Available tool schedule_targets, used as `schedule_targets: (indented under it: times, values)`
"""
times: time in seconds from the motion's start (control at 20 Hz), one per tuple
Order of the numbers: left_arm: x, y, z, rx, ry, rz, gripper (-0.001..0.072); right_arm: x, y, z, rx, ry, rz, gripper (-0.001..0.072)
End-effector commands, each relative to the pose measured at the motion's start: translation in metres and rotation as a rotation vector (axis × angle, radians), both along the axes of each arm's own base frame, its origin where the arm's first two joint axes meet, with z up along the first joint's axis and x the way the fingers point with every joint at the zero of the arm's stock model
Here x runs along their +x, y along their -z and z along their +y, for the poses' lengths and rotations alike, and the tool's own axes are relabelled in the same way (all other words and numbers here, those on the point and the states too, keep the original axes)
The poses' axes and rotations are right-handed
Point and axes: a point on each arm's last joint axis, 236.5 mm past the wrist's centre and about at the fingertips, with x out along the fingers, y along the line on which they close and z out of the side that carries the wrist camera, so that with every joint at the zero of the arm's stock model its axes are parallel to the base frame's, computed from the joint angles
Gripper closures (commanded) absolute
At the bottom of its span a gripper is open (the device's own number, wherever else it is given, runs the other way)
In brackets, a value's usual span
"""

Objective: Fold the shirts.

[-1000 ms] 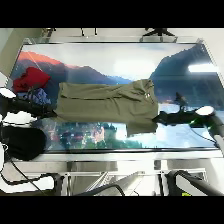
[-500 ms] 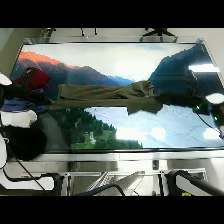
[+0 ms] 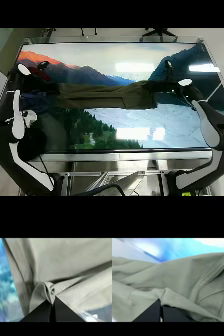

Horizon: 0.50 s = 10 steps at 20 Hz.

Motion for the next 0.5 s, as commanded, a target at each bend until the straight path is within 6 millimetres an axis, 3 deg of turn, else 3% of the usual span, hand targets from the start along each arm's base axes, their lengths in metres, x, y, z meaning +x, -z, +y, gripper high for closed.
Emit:
schedule_targets:
  times: [0.0,0.05,0.1,0.2,0.25,0.3,0.35,0.4,0.45]
  values:
    - [0.019,0.027,0.001,-0.007,-0.014,0.022,0.0695,0.015,0.041,-0.009,-0.068,0.008,0.019,0.0683]
    - [0.023,0.029,0.002,-0.009,-0.020,0.019,0.0695,0.018,0.042,-0.013,-0.096,0.009,0.007,0.0655]
    - [0.027,0.028,0.002,-0.008,-0.019,0.009,0.0694,0.022,0.039,-0.016,-0.111,0.007,-0.007,0.0560]
    - [0.033,0.022,-0.004,-0.005,-0.006,-0.014,0.0694,0.026,0.024,-0.016,-0.135,-0.033,-0.038,0.0534]
    - [0.034,0.019,-0.006,-0.004,-0.001,-0.021,0.0694,0.027,0.017,-0.017,-0.161,-0.066,-0.053,0.0448]
    - [0.034,0.018,-0.008,-0.005,0.002,-0.021,0.0693,0.028,0.010,-0.022,-0.188,-0.086,-0.060,0.0282]
    - [0.032,0.017,-0.010,-0.003,0.006,-0.019,0.0692,0.030,0.005,-0.033,-0.212,-0.070,-0.039,0.0202]
    - [0.031,0.016,-0.011,-0.003,0.008,-0.018,0.0493,0.030,0.003,-0.047,-0.232,-0.039,0.001,0.0161]
    - [0.030,0.012,-0.011,-0.004,0.009,-0.019,-0.0007,0.028,0.005,-0.062,-0.252,-0.004,0.049,0.0040]
